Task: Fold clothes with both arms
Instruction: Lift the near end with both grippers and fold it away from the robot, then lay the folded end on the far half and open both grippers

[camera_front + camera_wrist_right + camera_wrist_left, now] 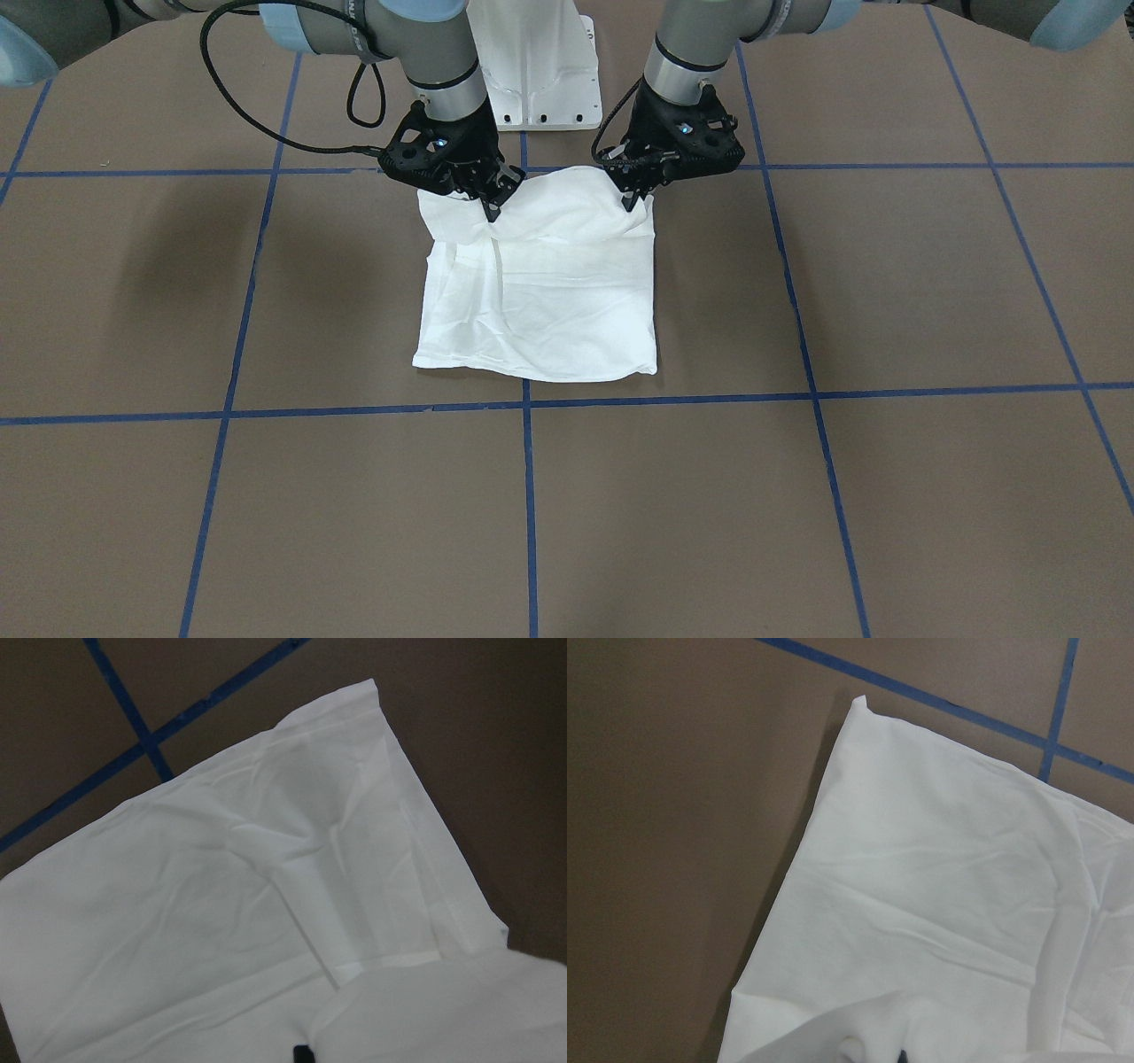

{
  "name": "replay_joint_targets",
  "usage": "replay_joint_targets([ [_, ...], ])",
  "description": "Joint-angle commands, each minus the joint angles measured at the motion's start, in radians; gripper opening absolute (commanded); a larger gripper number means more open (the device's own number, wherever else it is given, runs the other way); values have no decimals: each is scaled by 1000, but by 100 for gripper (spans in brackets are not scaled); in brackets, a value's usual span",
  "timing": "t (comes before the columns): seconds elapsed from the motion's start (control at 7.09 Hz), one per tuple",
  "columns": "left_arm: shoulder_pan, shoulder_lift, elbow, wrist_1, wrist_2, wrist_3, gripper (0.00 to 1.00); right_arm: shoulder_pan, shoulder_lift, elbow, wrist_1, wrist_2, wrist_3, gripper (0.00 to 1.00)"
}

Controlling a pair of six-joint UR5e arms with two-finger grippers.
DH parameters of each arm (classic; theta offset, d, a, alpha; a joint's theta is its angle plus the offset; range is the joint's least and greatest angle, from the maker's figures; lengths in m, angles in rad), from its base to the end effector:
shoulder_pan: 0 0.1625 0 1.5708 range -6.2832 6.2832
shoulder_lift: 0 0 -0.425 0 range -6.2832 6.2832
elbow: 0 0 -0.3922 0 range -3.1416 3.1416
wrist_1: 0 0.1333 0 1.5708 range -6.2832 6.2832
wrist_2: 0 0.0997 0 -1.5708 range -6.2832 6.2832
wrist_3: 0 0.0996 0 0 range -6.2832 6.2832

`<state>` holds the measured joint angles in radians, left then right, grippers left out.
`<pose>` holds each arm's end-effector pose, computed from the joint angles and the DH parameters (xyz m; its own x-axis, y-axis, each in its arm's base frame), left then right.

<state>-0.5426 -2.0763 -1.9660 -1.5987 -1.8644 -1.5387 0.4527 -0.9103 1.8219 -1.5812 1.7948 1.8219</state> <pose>0.4474 -0.3918 0.2042 0.5222 -0.2790 -0.8059 0.2792 0.9488 -0.1475 -0.5260 -0.3795 0.1702 0.4736 0.4998 0.7252 -0.4001 0.8556 -0.3284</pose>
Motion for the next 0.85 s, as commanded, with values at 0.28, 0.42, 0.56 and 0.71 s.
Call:
replay_joint_targets([
  [0.28,-40,-36,133,-116,1,-1,0,66,108,-201,79,6,-39,0],
  [0.42,-52,-36,195,-173,-1,-1,0,83,108,-225,102,11,-38,0],
  [0.56,-63,-36,228,-210,1,0,0,96,108,-243,105,15,-38,0],
  [0.71,-66,-36,243,-231,1,0,0,98,106,-253,107,15,-38,0],
])
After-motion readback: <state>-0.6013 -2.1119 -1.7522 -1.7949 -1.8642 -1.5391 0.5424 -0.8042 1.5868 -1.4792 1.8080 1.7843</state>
